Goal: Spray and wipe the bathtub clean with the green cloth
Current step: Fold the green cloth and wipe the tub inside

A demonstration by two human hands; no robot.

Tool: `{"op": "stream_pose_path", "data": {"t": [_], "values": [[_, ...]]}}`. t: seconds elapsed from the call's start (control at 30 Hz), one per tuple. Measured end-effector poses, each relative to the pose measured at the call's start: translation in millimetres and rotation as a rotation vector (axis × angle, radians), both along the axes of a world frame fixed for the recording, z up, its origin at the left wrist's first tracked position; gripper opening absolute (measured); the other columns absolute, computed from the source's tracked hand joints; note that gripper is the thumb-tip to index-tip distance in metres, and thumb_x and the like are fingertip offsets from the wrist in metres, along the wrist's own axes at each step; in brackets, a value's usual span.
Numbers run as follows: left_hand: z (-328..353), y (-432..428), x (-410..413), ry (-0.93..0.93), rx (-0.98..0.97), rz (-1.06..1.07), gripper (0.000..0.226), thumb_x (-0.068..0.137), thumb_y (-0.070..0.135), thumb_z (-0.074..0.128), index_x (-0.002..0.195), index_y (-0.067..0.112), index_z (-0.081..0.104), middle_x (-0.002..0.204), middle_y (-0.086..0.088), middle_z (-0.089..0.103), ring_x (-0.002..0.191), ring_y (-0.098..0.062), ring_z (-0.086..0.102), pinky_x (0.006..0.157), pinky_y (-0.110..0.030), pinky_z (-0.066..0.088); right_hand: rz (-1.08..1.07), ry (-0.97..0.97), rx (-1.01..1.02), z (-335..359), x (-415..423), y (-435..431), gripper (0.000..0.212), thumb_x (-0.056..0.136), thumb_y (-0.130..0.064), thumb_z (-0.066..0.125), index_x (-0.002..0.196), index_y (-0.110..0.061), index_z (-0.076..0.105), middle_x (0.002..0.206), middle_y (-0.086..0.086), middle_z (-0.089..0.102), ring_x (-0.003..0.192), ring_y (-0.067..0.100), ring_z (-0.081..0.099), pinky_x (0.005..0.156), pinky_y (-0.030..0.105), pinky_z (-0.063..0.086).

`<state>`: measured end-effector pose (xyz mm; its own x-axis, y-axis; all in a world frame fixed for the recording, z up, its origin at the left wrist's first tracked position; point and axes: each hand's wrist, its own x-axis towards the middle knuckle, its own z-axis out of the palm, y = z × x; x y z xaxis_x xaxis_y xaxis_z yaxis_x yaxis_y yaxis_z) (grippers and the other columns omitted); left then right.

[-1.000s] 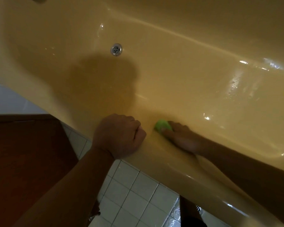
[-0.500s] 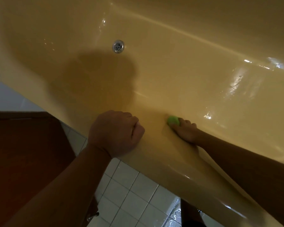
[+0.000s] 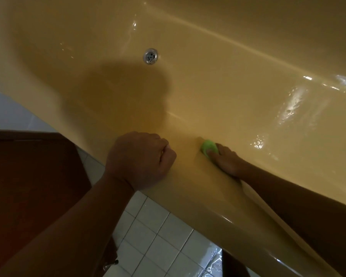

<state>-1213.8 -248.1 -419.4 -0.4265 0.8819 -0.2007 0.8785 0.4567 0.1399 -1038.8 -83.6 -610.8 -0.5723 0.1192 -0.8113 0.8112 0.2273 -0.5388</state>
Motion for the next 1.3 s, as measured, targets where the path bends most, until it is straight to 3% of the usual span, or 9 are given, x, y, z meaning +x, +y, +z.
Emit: {"op": "stream_pose_path", "data": {"t": [0.13,0.33,0.47,0.63,0.73,0.9,1.07,1.17,1.3], "values": [[0.2,-0.6,-2.6,0.008,-0.009,-0.003,0.045,0.095,0.035,0.038,0.062,0.013,0.06,0.06,-0.006,0.055,0.054,-0.037,0.05,0.053,-0.033,0.028,-0.005,0.02,-0.049,27.0,-20.7,-12.2,0.072,0.1,-0.073,0.031,0.16,-0.032,0.031,0.162,0.009,0.039,0.147,0.034,0.035,0.12,0.044,0.029],[-0.7,-2.8,-7.6,-0.001,0.042,-0.003,0.042,0.096,0.034,0.04,0.061,0.016,0.055,0.059,-0.004,0.051,0.052,-0.034,0.044,0.054,-0.033,0.023,-0.039,0.462,-0.27,180.8,8.2,-21.3,0.029,0.101,-0.058,0.047,0.128,-0.065,0.04,0.133,-0.045,0.043,0.122,-0.02,0.041,0.092,0.0,0.033],[-0.8,-3.4,-9.0,0.019,0.039,0.009,0.041,0.095,0.033,0.04,0.059,0.016,0.049,0.057,-0.004,0.048,0.05,-0.033,0.04,0.055,-0.032,0.019,0.01,0.285,-0.154,95.1,-2.1,-9.8,0.056,0.097,-0.075,0.039,0.143,-0.045,0.05,0.142,-0.02,0.056,0.13,0.003,0.052,0.113,0.029,0.039],[-1.2,-5.3,-13.2,0.028,0.041,0.044,0.039,0.095,0.034,0.039,0.059,0.018,0.042,0.057,-0.005,0.046,0.05,-0.034,0.037,0.053,-0.031,0.019,0.013,-0.065,-0.015,-17.4,-19.7,3.6,0.088,0.092,-0.084,0.027,0.163,-0.033,0.023,0.167,0.009,0.031,0.149,0.038,0.033,0.123,0.052,0.025],[-1.8,-6.9,-16.8,0.034,0.039,0.053,0.041,0.095,0.033,0.039,0.059,0.016,0.046,0.057,-0.007,0.049,0.05,-0.036,0.042,0.052,-0.031,0.021,0.015,0.059,-0.084,32.6,-37.3,-12.1,0.067,0.104,-0.068,0.03,0.16,-0.032,0.031,0.163,0.001,0.037,0.149,0.031,0.035,0.122,0.042,0.027],[-2.4,-8.5,-22.3,0.037,0.057,0.034,0.04,0.095,0.033,0.043,0.06,0.016,0.048,0.059,-0.007,0.052,0.052,-0.038,0.048,0.053,-0.032,0.022,0.002,0.402,-0.314,176.6,-11.9,-20.8,0.035,0.106,-0.057,0.042,0.141,-0.061,0.041,0.133,-0.046,0.046,0.126,-0.02,0.04,0.103,0.008,0.034],[-0.6,-7.7,-22.1,0.035,0.041,0.082,0.038,0.094,0.033,0.041,0.059,0.018,0.042,0.059,-0.009,0.052,0.053,-0.04,0.048,0.051,-0.033,0.024,-0.041,0.35,-0.261,111.5,-29.3,-14.3,0.034,0.108,-0.046,0.042,0.137,-0.038,0.056,0.132,-0.018,0.062,0.12,-0.005,0.056,0.101,0.015,0.04],[-1.4,-6.9,-24.1,0.046,0.05,0.089,0.04,0.094,0.035,0.038,0.06,0.015,0.045,0.061,-0.011,0.055,0.054,-0.041,0.049,0.051,-0.033,0.027,0.029,0.174,-0.1,12.5,-38.5,-5.8,0.07,0.1,-0.072,0.034,0.154,-0.028,0.044,0.152,0.0,0.051,0.14,0.021,0.048,0.119,0.039,0.033],[0.4,-6.8,-26.5,0.015,0.063,0.09,0.038,0.094,0.036,0.037,0.061,0.019,0.04,0.061,-0.011,0.055,0.052,-0.04,0.048,0.05,-0.033,0.031,0.001,0.052,-0.007,-17.6,-49.3,-12.1,0.065,0.106,-0.065,0.03,0.161,-0.03,0.032,0.164,0.007,0.037,0.15,0.032,0.033,0.124,0.045,0.02]]}}
